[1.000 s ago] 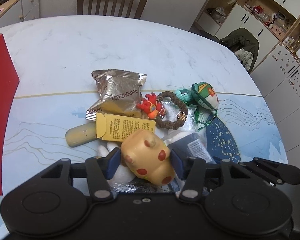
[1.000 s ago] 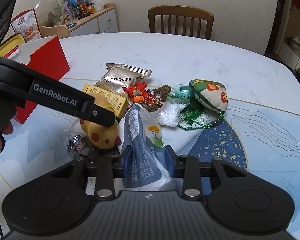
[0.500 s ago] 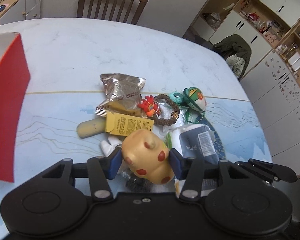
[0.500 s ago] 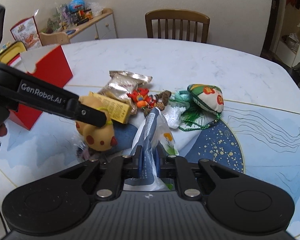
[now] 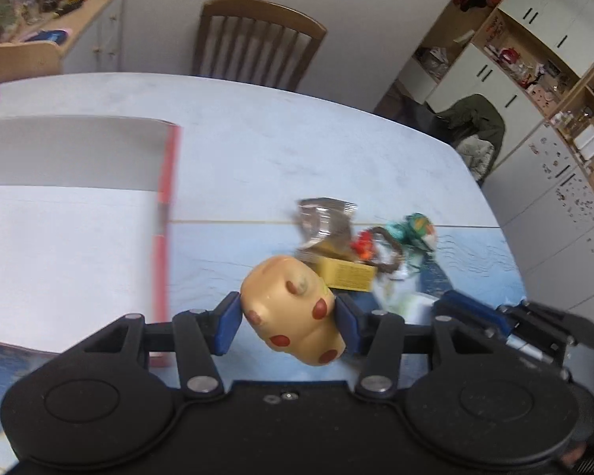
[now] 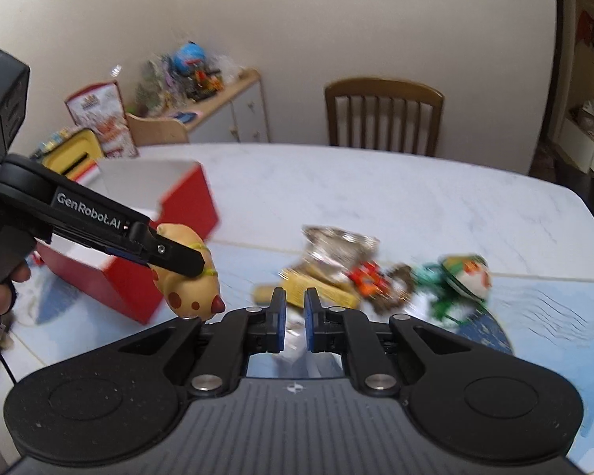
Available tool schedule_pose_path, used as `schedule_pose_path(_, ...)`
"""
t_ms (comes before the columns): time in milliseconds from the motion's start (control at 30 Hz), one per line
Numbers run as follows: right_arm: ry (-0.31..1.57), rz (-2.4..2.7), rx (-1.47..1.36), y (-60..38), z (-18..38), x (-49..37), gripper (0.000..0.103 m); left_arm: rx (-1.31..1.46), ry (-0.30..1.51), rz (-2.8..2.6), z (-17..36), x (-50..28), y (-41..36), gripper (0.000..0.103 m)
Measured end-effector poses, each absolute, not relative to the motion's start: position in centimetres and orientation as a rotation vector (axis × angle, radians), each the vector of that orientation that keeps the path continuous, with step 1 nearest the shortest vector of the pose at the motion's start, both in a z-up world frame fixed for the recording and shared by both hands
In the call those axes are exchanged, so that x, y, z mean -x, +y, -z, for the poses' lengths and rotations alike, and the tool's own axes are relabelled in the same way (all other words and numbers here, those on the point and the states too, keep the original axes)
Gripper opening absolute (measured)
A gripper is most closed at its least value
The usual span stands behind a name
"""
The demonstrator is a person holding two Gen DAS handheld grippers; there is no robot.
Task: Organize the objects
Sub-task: 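Lift the yellow spotted toy with the left tool while the right tool grasps the clear orange-green bag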
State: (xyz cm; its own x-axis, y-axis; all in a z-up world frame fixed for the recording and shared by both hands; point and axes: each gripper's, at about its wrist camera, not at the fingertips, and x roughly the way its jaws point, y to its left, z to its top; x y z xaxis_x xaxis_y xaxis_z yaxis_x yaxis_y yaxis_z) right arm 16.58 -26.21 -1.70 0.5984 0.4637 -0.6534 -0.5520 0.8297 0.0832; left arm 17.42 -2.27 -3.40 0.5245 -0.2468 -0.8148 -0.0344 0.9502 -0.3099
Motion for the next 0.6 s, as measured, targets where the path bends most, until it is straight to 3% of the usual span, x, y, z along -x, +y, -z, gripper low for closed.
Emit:
schedule_pose_path(333, 0.806, -0.511, 0.184, -27.2, 2.6, -16.0, 0.013, 0.308, 1.005, 0.096, 3.1, -15.1, 2.5, 0.050)
schedule_pose_path(433, 0.817, -0.433, 0.197, -28.8, 3.1, -15.4, 0.031, 0.305, 1.003, 0.106, 3.1, -14.7, 2.7, 0.050)
schedule_pose_path(500, 0.825, -0.376, 0.185, -30.4, 3.2, -15.0, 0.058, 0.298, 1.001, 0.111, 3.2, -14.5, 2.7, 0.050)
schedule_pose_path(600, 0.841, -0.299, 0.149, -33.2, 3.5, -14.6, 0.064, 0.290, 1.002, 0.113, 3.4, -14.4, 2.5, 0.050)
